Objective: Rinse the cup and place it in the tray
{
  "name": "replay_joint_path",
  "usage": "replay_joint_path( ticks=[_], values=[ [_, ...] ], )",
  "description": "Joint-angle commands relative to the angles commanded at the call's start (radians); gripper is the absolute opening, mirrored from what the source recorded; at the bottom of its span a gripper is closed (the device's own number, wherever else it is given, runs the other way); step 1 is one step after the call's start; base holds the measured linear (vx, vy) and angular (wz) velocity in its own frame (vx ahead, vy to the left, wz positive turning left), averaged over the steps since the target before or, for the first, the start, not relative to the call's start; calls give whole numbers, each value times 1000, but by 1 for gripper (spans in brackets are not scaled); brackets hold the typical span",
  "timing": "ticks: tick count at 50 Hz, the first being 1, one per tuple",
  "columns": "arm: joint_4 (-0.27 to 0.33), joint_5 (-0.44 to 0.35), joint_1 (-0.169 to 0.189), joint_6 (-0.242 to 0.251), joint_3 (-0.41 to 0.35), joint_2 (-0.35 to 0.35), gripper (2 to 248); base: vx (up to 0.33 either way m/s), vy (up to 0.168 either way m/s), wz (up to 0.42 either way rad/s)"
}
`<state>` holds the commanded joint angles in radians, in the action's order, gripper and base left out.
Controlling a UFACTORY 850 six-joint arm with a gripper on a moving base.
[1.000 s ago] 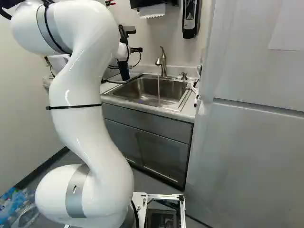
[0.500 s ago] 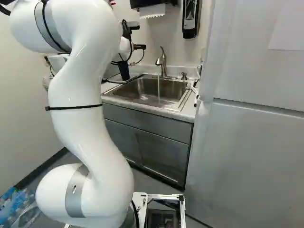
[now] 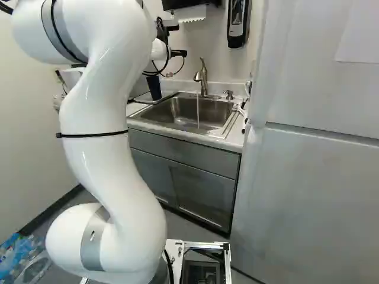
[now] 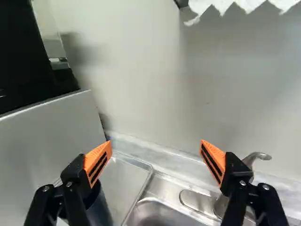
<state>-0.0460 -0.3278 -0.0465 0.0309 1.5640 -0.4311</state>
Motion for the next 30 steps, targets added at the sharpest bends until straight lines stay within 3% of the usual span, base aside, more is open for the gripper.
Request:
replay_joint_path(
  ticks=[30],
  values=[
    [0, 19, 53, 0, 19, 8, 247, 0, 0, 0]
  ],
)
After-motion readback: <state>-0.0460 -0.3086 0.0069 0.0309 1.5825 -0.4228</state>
